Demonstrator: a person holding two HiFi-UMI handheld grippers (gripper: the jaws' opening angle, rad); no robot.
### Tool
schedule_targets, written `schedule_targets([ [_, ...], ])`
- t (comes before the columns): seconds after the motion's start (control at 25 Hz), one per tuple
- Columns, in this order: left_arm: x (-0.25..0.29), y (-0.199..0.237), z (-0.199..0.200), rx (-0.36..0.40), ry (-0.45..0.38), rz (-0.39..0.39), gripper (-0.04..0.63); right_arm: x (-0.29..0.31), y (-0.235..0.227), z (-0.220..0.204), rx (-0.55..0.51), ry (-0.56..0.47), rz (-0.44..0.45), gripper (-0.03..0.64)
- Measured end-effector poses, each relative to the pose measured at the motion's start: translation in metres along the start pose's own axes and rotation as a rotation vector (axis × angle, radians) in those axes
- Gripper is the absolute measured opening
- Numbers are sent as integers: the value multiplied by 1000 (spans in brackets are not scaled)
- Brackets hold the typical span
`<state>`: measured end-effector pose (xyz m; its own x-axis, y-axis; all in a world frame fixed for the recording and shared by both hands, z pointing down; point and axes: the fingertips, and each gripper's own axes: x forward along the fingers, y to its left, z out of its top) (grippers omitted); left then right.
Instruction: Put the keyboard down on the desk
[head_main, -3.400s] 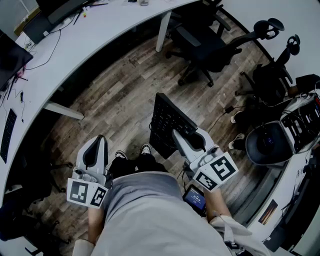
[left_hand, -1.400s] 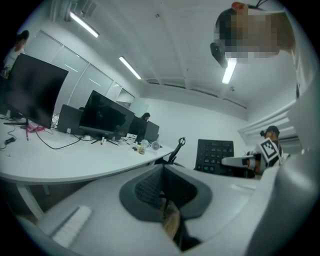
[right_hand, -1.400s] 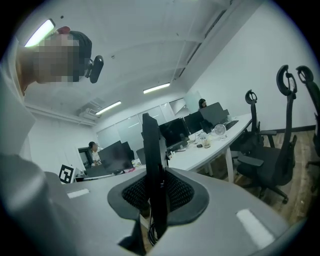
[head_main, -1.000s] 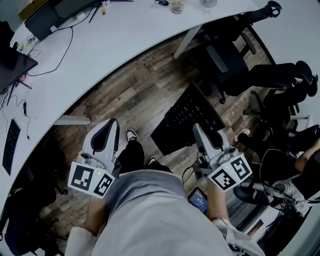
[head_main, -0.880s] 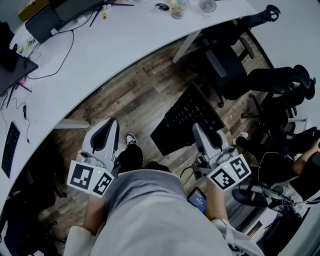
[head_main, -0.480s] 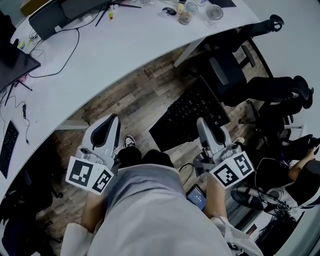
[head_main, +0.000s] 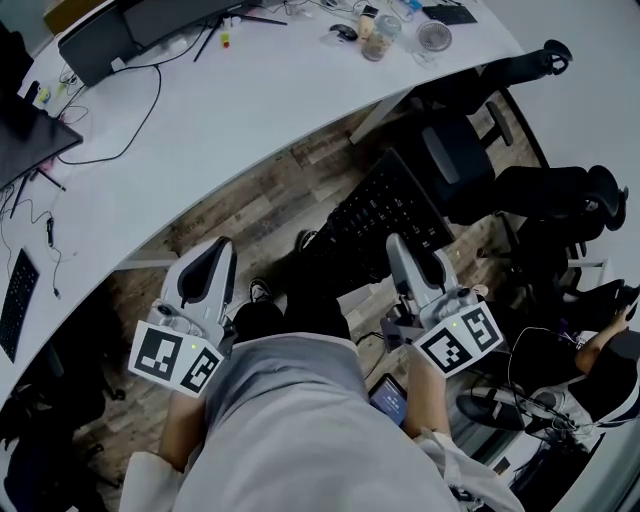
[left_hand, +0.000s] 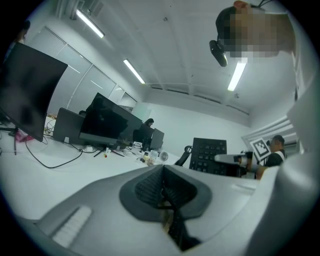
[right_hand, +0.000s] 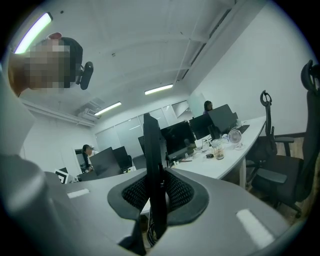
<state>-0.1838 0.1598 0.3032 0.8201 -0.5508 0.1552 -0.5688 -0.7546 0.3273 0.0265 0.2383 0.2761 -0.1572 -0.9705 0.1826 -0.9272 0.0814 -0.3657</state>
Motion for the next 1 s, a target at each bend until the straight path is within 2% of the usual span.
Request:
schedule_targets([
  [0.24, 23, 11, 5, -4, 2, 24, 0, 33, -15, 7, 3, 13, 34, 74],
  [0.48, 87, 29, 28, -9, 13, 56, 0, 88, -56, 33, 39, 32, 70, 74],
  [0.68, 107, 31, 26, 1, -15, 72, 0, 98, -72, 36, 41, 16, 109, 75],
  [1.0, 203, 40, 58, -13, -27, 149, 0, 156, -135, 97, 46, 45, 207, 75],
])
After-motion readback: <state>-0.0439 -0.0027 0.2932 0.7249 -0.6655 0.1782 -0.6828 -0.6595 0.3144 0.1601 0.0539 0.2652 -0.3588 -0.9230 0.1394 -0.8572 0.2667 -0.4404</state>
